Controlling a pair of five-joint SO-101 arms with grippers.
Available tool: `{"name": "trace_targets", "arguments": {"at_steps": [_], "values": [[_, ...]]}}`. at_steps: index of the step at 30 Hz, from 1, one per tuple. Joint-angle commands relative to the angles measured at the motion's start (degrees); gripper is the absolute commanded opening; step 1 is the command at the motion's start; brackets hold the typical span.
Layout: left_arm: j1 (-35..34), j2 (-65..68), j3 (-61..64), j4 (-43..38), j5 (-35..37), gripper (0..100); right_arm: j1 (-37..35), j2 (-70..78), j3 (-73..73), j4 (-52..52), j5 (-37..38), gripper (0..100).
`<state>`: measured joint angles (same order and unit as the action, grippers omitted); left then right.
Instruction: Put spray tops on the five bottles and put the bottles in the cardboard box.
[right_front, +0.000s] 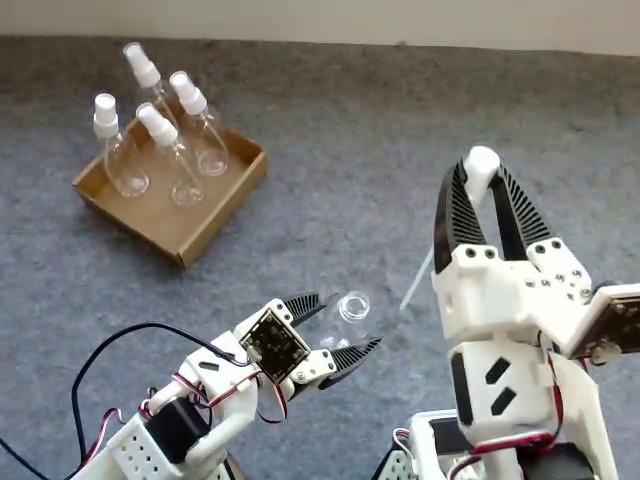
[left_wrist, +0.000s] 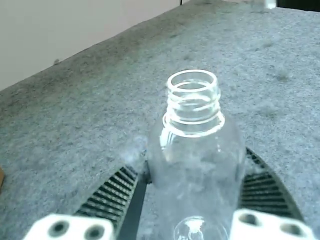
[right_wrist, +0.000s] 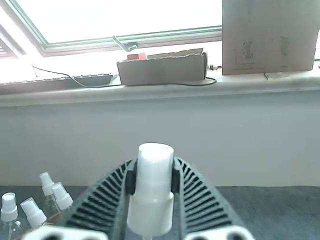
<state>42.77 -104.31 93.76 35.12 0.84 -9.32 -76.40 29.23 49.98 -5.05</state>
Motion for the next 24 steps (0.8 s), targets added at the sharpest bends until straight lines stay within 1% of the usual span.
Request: {"name": "trace_targets", "arguments": {"at_steps": [1, 4, 7, 10, 13, 22, 24], "values": [[0.7, -0.6, -0.2, -1.5, 0.6, 19, 0.4, -0.5, 1.4, -5.1, 0.2, 0.5], [0.7, -0.6, -0.2, -1.5, 0.6, 19, -1.1, -0.5, 1.5, -5.1, 0.1, 0.5], [0.7, -0.6, -0.2, -1.5, 0.6, 19, -5.7, -0.5, 1.5, -5.1, -2.1, 0.5], [0.7, -0.6, -0.2, -1.3, 0.6, 19, -8.8, -0.5, 1.5, -5.1, -2.2, 0.5], [0.7, -0.6, -0.3, 0.7, 0.6, 19, -9.0, -0.5, 1.6, -5.1, -2.2, 0.5], [0.7, -0.6, -0.6, 0.8, 0.7, 19, -9.4, -0.5, 3.4, -5.3, -2.2, 0.5], [0.7, -0.6, -0.7, 0.8, 0.7, 19, -9.4, -0.5, 5.9, -7.9, -2.2, 0.5]]}}
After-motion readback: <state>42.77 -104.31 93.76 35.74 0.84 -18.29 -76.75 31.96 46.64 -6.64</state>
